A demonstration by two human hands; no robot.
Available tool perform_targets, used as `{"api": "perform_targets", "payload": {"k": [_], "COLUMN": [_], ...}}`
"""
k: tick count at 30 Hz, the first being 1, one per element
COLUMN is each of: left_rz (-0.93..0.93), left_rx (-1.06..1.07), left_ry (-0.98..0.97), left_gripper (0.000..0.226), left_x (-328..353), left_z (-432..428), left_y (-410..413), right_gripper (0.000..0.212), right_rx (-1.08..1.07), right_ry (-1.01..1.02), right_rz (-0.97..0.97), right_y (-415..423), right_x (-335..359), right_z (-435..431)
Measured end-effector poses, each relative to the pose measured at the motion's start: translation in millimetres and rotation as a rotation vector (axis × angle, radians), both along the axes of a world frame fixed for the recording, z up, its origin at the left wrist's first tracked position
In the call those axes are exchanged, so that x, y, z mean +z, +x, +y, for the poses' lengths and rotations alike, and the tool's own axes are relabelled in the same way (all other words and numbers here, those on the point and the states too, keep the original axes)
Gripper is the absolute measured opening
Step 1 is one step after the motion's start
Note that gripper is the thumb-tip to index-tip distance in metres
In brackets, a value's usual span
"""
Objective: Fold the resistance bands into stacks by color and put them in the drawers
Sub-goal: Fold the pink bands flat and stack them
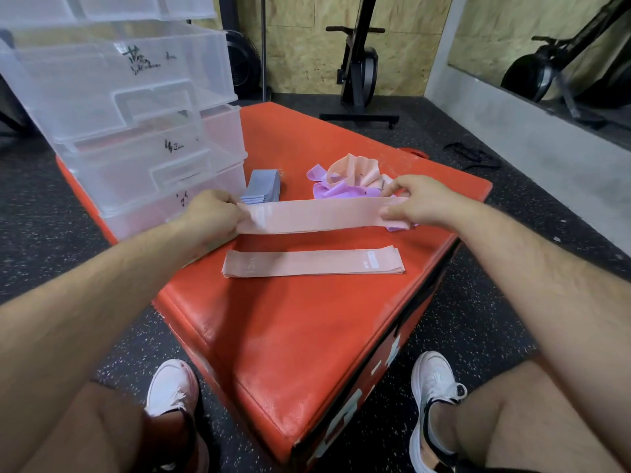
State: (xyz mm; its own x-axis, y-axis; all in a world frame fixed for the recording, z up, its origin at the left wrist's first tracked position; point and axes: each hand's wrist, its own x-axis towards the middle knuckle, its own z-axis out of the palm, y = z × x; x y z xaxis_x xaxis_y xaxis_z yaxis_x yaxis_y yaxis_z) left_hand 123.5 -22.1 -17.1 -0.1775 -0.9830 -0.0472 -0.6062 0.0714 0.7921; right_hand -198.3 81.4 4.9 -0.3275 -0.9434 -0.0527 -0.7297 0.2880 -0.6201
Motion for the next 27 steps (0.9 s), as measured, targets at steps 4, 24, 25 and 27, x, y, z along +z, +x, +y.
{"api": "perform_targets", "payload": {"k": [4,24,25,27], "left_rz": [-0.062,-0.544,-0.535,-0.537], "left_rx": [-0.088,-0.654,-0.716,-0.776], "left_ry": [-0.058,-0.33,-0.314,-0.306], "left_gripper": [0.018,0.071,0.078,0.077], "left_x": [-2,-41,-41,-41], "left_z": [6,9,13,17], "left_y": [16,25,22,17], "right_gripper": [0.025,0.045,0.056,0.067], "right_rx": [0.075,0.376,0.407,0.447], "right_ry": [0.138,0.223,0.239,0.234], "right_rz": [-0.25,0.344,0.312,0.324], "right_y": [-9,6,9,12], "right_x": [-12,-42,-43,-44], "right_z": [11,28,31,32]}}
